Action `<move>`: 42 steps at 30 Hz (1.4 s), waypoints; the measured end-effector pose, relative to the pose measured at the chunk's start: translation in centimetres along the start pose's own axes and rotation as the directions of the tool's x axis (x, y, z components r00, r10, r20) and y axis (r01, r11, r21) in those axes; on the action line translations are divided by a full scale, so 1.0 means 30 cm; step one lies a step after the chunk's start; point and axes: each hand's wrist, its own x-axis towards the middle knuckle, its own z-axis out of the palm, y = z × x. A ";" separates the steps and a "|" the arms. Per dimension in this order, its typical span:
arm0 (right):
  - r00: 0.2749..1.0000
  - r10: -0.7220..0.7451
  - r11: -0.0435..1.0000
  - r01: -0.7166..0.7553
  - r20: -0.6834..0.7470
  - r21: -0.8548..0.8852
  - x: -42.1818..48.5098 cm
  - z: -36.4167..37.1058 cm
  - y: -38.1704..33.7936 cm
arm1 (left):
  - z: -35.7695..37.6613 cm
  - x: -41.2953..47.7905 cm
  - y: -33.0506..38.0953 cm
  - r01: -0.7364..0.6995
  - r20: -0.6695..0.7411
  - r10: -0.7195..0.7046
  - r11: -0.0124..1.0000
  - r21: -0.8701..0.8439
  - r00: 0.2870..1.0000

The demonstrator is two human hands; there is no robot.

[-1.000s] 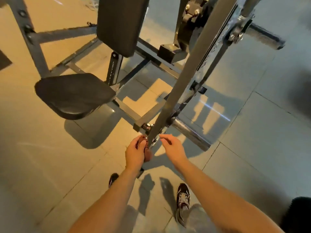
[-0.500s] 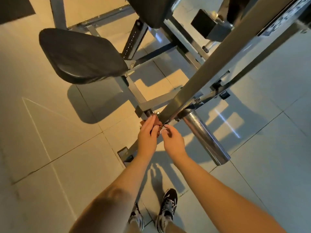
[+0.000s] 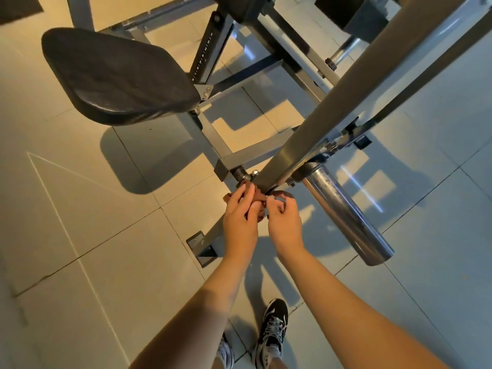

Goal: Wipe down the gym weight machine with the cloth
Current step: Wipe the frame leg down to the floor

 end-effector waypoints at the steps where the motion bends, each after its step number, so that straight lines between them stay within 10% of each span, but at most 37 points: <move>1: 1.000 0.002 1.000 -0.002 0.000 -0.002 0.005 0.002 0.003 | 0.006 -0.002 0.001 -0.015 0.002 0.015 1.000 -0.014 1.000; 9: 0.999 -0.006 0.998 0.009 0.043 -0.066 -0.006 0.005 0.002 | -0.028 0.000 -0.087 0.268 -0.002 -0.268 0.963 0.005 0.963; 16: 1.000 0.001 0.995 0.000 -0.010 0.101 -0.049 -0.046 -0.094 | -0.062 0.092 0.172 -0.094 0.165 0.082 0.993 0.066 0.983; 25: 0.993 0.118 0.991 -0.120 0.026 0.058 -0.073 -0.003 -0.114 | -0.126 0.134 0.063 0.174 0.234 -0.237 0.950 0.260 0.943; 32: 0.998 0.042 0.957 -0.030 -0.036 0.289 -0.165 0.067 -0.144 | -0.221 0.143 0.192 0.207 0.447 -0.223 0.975 0.085 0.866; 37: 0.958 0.154 0.956 -0.083 -0.243 0.282 -0.177 0.170 -0.114 | -0.324 0.252 0.127 0.176 0.637 -0.231 0.973 0.149 0.736; 42: 0.750 0.256 0.941 -0.048 -0.609 0.336 -0.196 0.272 -0.101 | -0.370 0.361 0.027 0.010 0.788 -0.223 0.964 0.266 0.574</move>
